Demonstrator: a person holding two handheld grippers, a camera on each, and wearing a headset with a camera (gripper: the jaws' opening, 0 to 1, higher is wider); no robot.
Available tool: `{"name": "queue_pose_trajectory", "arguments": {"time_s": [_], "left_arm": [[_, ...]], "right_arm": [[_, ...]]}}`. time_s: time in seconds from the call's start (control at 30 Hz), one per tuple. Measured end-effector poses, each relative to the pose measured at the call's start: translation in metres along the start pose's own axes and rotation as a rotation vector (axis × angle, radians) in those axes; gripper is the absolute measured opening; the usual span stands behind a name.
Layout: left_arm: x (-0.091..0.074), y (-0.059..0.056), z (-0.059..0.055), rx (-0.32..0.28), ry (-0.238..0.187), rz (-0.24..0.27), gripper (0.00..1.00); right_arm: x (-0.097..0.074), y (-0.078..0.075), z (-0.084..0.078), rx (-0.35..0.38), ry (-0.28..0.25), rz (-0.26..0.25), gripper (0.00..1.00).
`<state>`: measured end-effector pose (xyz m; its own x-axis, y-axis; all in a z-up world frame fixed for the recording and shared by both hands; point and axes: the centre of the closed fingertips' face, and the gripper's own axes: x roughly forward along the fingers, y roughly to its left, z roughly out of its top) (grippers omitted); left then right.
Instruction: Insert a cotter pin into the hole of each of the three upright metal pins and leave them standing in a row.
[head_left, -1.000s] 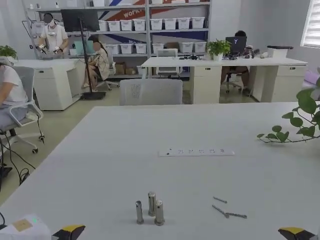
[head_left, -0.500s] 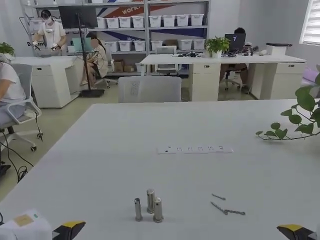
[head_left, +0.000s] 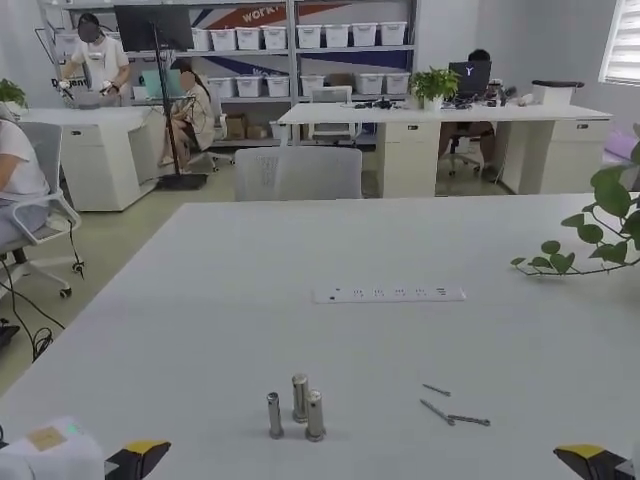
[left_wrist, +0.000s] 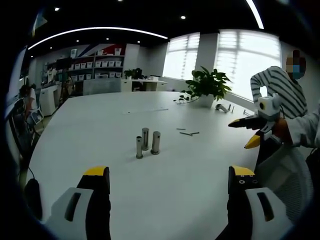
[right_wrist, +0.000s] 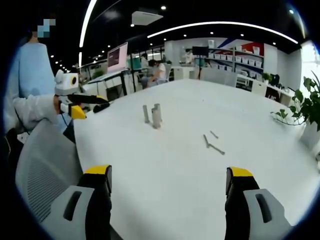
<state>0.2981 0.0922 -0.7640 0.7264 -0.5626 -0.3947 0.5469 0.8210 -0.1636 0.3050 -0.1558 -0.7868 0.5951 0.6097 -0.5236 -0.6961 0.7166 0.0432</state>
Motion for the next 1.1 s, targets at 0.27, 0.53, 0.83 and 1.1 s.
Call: {"name": "queue_pose_trajectory", "arguments": {"time_s": [0.27,0.53,0.83,1.1], "left_arm": [[0.006,0.004,0.003,-0.007,0.001,0.005,0.98],[0.017,0.008,0.007,0.002,0.005,0.003,0.96],[0.033,0.021,0.011,-0.017,-0.006,0.016,0.85],[0.048,0.03,0.009,0.018,0.021,0.036,0.72]], "right_arm": [[0.002,0.0,-0.002,0.005,0.003,0.002,0.96],[0.003,-0.001,-0.003,0.009,0.007,0.0,0.96],[0.005,-0.003,-0.003,0.007,0.016,0.0,0.96],[0.006,-0.006,-0.002,0.006,0.025,-0.002,0.95]]}}
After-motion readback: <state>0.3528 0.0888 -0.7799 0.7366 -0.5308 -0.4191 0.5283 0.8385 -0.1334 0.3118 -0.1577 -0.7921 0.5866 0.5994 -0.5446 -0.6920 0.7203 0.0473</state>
